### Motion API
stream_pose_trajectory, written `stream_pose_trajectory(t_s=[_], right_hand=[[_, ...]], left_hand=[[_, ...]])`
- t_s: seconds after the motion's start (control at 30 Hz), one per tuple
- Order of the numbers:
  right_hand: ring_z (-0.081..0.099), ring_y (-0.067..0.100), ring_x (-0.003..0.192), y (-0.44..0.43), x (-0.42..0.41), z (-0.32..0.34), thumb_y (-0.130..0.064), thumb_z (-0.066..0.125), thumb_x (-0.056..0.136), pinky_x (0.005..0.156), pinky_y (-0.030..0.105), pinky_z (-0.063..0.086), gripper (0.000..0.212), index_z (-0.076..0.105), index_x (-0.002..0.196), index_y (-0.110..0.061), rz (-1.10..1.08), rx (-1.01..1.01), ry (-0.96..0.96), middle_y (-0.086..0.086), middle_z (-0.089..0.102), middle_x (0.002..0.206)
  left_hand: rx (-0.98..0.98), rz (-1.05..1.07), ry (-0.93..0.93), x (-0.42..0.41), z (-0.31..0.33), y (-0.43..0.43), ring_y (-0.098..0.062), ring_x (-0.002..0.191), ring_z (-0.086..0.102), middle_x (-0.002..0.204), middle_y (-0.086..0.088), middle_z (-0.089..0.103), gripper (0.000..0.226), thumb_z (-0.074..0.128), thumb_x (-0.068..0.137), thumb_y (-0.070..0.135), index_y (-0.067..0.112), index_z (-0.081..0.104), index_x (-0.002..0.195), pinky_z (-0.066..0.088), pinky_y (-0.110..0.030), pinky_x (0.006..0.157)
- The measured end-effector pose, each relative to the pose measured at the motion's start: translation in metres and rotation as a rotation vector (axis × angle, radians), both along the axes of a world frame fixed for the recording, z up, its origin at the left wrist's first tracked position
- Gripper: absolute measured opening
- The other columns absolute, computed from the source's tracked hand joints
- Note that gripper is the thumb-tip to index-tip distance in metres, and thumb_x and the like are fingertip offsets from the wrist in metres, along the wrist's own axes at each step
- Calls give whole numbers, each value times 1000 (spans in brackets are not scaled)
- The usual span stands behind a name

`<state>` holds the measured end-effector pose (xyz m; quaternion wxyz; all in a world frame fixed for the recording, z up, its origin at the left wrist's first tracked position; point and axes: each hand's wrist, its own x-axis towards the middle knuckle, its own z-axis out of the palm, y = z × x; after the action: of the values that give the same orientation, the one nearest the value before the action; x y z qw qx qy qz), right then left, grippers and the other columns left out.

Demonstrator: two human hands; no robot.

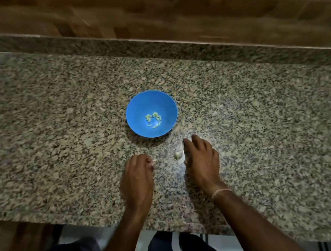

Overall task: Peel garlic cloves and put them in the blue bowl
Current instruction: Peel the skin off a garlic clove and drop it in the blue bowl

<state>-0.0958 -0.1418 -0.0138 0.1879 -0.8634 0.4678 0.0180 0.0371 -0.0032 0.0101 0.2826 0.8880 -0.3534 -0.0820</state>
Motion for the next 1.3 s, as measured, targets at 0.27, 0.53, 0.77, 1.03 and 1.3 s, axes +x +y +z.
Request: stream_pose_trajectory(t_s=[0.27,0.53,0.77,1.03,1.3], right_hand=[[30,29,148,5,8,5,-12,71,91,113,50,30,71,42,153,-31,-71,15,-43,3,30,167],[41,23,144,6,-3,-4,-23,76,92,112,47,37,57,57,145,-31,-138,46,-237,-1,45,160],[56,18,122,7,-13,-14,-11,74,91,101,37,50,33,75,121,-23,-92,119,-545,-3,68,132],[71,14,108,9,-28,11,-7,78,91,90,44,60,10,80,100,-11,-254,494,-947,-2,73,112],[59,14,116,6,-38,27,-14,80,91,90,21,51,16,79,105,-21,-174,322,-912,-8,62,124]], left_hand=[[-95,-123,-184,63,40,-87,-26,97,58,96,4,68,11,77,91,23,21,70,99,41,-39,82],[-101,-375,145,-4,3,-51,-17,107,58,117,4,59,28,68,97,27,23,62,124,52,-36,83],[-83,-173,372,-25,-30,-60,-10,95,64,110,5,64,22,71,94,11,22,72,113,58,-43,81],[-429,134,980,-44,4,-52,-22,99,75,102,-3,77,21,74,91,0,13,69,107,60,-30,80],[-549,159,1024,-62,25,-57,-18,108,73,110,-2,78,40,71,87,-12,11,67,120,58,-22,82]])
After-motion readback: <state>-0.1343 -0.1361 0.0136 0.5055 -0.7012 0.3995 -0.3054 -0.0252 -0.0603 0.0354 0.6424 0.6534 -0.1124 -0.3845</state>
